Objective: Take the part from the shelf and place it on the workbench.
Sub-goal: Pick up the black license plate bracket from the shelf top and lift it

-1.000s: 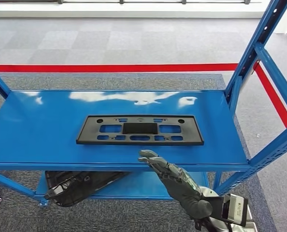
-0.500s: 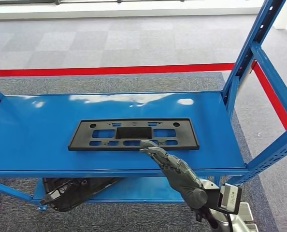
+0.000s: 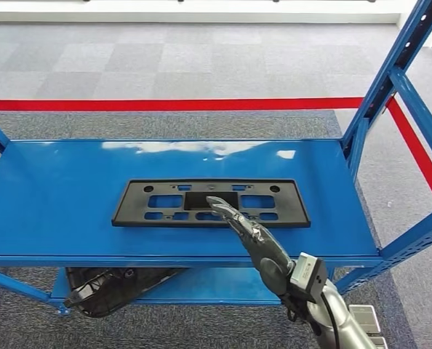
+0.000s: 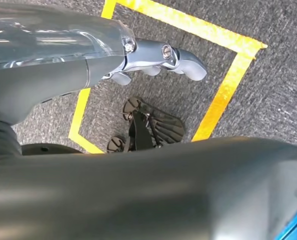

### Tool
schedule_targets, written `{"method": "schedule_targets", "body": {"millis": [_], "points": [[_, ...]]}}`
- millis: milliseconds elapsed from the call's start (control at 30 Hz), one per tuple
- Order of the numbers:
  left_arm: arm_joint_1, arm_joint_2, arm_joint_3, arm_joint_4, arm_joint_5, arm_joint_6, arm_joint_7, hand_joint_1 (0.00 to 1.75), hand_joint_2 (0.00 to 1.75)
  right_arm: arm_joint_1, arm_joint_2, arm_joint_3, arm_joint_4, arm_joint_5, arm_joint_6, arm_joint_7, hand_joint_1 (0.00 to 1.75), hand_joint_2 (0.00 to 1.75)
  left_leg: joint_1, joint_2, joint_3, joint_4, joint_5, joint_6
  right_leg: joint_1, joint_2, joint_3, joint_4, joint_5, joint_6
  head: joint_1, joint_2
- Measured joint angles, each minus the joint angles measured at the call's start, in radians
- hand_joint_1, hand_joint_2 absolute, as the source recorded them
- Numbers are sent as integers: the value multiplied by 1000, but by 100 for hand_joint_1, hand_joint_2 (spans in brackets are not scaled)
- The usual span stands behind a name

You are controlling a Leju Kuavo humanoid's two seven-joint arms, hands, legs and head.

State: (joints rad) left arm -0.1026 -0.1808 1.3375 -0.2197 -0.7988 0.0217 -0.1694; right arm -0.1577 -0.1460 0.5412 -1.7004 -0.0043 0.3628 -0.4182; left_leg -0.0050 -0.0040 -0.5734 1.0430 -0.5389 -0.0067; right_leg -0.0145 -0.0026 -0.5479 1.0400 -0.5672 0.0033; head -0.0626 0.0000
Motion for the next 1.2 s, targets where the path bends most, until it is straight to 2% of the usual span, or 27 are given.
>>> {"method": "schedule_targets", "body": {"millis": [67,200,333,433,767,1000,1200], "points": [[0,-3,0,0,0,0,2,0,0,-23,-5,9,19,79,-56,23,0,0,0,0,0,0,0,0,0,0,0,0,0,0,0,0],[0,-12,0,0,-1,0,5,0,0,-90,-36,50,65,309,-204,77,0,175,1,0,1,0,0,0,0,0,0,0,0,0,0,0],[0,-21,0,0,-9,0,9,0,0,-148,-62,96,114,500,-330,131,0,175,2,0,2,0,0,0,1,0,1,0,0,0,0,0],[-1,-29,-1,0,-17,0,11,0,0,-167,-71,126,134,593,-392,152,0,175,2,0,2,0,0,0,1,0,1,0,0,0,0,0],[-1,-43,-7,0,-32,0,16,0,0,-211,-86,198,190,690,-427,184,0,175,3,0,2,0,0,0,1,0,1,0,0,0,0,0],[-1,-45,-13,0,-34,0,16,0,0,-232,-86,230,239,788,-500,225,0,175,3,0,2,0,0,0,1,0,1,0,0,0,0,0],[-2,-45,-17,0,-43,4,15,0,0,-232,-84,244,278,929,-587,293,0,175,3,0,2,0,0,0,1,0,0,0,0,0,0,0]]}}
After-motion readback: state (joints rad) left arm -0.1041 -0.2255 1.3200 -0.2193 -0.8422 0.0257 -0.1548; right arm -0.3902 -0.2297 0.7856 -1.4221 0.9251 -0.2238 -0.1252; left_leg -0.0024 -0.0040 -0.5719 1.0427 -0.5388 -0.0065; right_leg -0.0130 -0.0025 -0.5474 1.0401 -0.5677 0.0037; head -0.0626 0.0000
